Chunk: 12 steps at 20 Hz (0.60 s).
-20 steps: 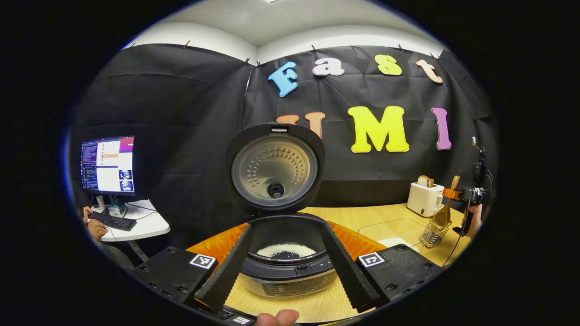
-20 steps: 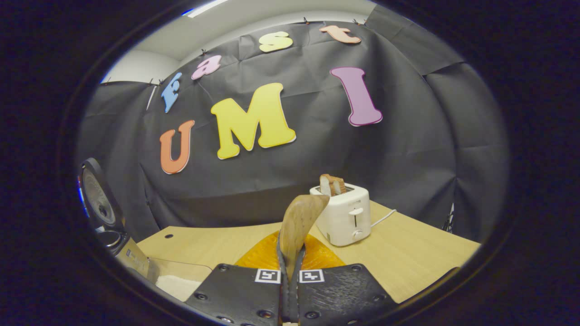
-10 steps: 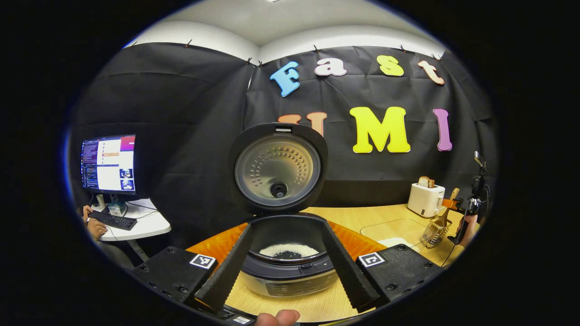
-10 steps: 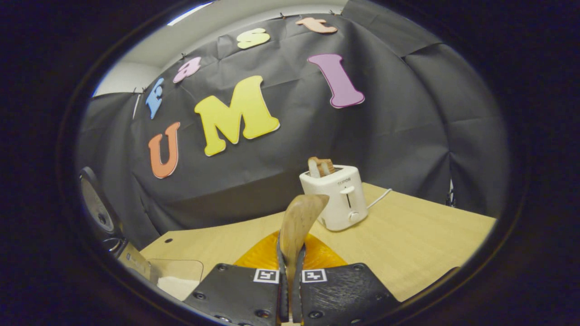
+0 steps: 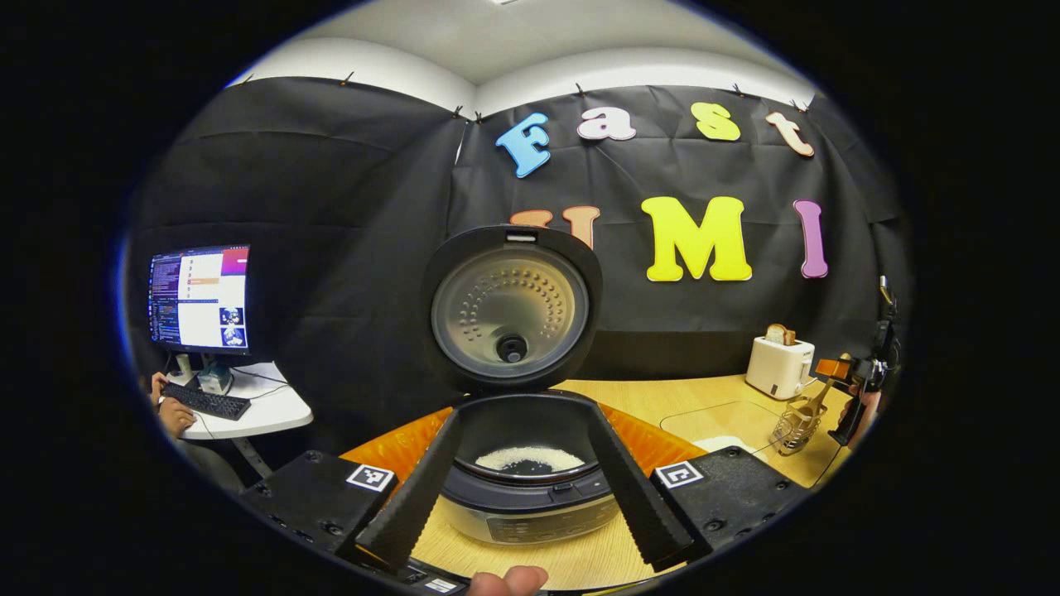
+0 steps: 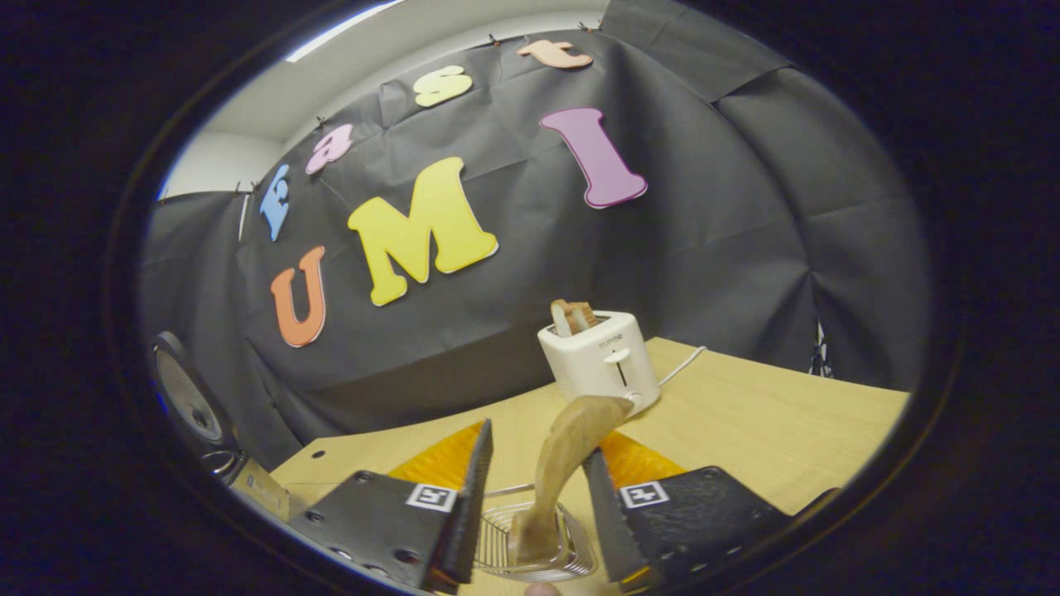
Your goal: Close the left gripper, press the button to open the rice cooker; take a wooden spoon from the chopstick holder with the right hand, scoop a spoonful of rice and pour it into the rice cooker, then put the wooden spoon back into the chopstick holder.
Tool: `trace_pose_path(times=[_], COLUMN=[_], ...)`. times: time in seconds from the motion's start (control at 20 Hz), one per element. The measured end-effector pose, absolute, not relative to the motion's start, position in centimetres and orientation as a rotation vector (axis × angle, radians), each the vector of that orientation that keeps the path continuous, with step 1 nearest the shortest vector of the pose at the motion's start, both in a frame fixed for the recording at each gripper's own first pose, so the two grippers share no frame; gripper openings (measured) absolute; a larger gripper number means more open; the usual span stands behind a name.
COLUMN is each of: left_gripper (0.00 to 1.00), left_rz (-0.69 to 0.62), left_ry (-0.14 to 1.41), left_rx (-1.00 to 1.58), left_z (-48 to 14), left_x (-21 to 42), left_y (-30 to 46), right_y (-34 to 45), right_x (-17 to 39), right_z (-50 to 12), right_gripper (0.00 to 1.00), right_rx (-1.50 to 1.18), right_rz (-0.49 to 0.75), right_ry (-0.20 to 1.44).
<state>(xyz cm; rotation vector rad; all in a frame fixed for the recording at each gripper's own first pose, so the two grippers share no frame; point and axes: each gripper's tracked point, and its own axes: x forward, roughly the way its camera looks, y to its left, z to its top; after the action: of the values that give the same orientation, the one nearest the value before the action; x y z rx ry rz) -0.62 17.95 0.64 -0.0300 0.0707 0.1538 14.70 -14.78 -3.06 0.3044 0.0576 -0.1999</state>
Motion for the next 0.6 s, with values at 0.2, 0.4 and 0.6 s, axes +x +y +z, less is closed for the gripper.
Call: trace_pose_path(times=[0.2, 0.4, 0.6], left_gripper=[0.98, 0.98, 0.98], left_rz=[0.155, 0.148, 0.163], left_ry=[0.063, 0.046, 0.032], left_rx=[-0.032, -0.023, -0.010], left_z=[1.0, 1.4, 1.9], left_x=[-0.7, -0.8, -0.8], left_y=[17.7, 17.1, 16.5], right_y=[-16.1, -18.3, -18.7], right_x=[13.7, 11.7, 8.7], right_z=[-1.2, 2.0, 5.5], right_gripper=[0.82, 0.88, 0.95], right_rx=[0.296, 0.231, 0.026], right_rz=[-0.220, -0.248, -0.271], right_ry=[0.007, -0.074, -0.145])
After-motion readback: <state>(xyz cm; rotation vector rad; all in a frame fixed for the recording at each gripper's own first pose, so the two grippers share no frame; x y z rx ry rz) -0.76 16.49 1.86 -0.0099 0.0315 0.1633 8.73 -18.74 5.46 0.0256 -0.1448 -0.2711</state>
